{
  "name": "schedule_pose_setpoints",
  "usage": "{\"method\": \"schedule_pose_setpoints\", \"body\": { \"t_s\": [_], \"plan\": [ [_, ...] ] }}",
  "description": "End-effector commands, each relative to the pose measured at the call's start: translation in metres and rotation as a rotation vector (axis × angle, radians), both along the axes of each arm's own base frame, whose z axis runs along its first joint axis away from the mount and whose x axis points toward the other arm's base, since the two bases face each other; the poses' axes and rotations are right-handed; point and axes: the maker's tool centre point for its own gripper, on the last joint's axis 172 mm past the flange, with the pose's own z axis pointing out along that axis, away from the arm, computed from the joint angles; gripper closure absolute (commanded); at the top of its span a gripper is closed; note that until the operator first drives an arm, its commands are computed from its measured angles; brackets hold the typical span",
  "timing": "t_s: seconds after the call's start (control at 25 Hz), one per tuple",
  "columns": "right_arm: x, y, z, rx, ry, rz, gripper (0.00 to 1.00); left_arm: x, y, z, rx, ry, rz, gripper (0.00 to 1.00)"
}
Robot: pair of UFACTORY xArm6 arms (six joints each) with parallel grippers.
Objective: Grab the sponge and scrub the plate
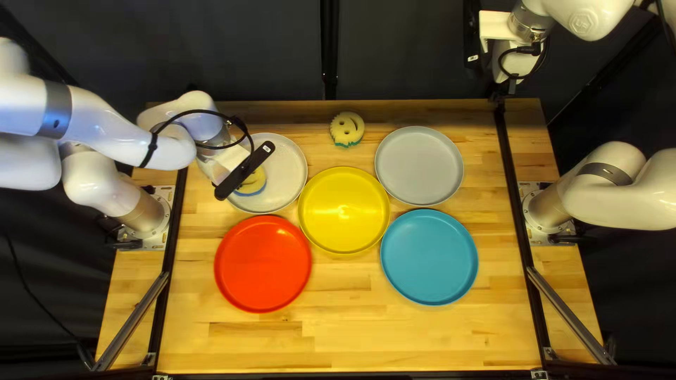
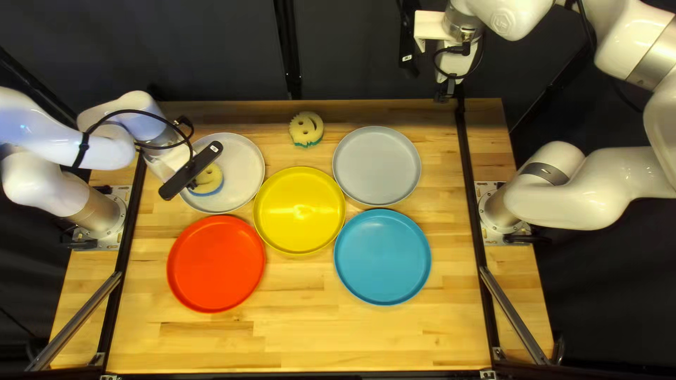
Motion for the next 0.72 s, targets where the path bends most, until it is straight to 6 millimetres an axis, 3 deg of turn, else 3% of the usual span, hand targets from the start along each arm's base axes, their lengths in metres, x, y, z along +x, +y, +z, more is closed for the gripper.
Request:
{"method": "schedule_pose_setpoints", "body": {
  "t_s": [0.04, 0.2, 0.6, 0.72],
  "plan": [
    [0.0, 0.0, 0.0, 0.0, 0.0, 0.0, 0.0, 0.018, 0.004, -0.005, -0.002, -0.01, -0.004, 1.0],
    [0.0, 0.0, 0.0, 0.0, 0.0, 0.0, 0.0, 0.031, 0.007, -0.009, -0.005, -0.018, -0.01, 1.0],
    [0.0, 0.0, 0.0, 0.0, 0.0, 0.0, 0.0, 0.094, 0.014, 0.002, 0.01, -0.063, -0.04, 1.0],
    [0.0, 0.0, 0.0, 0.0, 0.0, 0.0, 0.0, 0.102, 0.015, 0.004, 0.015, -0.072, -0.049, 1.0]
  ]
}}
